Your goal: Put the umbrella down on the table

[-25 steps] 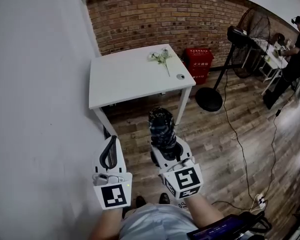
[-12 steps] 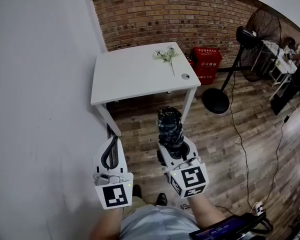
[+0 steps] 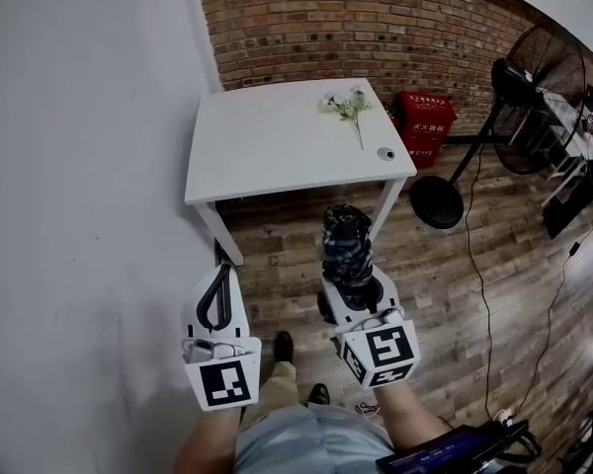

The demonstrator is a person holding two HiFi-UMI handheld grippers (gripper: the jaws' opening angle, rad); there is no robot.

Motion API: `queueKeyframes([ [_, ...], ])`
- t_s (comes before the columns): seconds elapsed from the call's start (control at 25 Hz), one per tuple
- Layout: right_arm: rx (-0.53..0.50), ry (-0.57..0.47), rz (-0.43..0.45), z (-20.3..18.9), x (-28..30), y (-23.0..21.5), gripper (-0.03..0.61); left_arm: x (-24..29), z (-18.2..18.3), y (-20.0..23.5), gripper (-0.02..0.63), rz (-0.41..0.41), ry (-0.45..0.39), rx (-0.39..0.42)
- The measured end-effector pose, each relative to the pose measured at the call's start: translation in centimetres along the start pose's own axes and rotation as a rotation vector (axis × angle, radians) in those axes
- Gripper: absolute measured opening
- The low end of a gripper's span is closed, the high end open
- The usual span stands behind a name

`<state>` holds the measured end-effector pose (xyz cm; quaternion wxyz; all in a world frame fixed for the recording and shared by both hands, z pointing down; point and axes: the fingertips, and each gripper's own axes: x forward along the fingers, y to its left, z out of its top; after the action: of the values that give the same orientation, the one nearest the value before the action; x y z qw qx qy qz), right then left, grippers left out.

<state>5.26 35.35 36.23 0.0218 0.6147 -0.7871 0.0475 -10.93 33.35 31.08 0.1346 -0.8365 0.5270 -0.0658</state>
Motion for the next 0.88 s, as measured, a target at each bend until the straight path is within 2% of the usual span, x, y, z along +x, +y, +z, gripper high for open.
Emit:
queueKeyframes([
  [0.4, -0.004, 0.052, -0.009, -1.2, 12.9, -1.1, 0.173, 11.2, -4.6, 5.9, 0.008, -0.027, 0.019, -0.018],
  [0.88, -0.042, -0.017, -0.050, 3.1, 24.1, -2.5, 0.173, 21.1, -4.1, 12.6, 0.009, -0.038, -0.071, -0.014],
])
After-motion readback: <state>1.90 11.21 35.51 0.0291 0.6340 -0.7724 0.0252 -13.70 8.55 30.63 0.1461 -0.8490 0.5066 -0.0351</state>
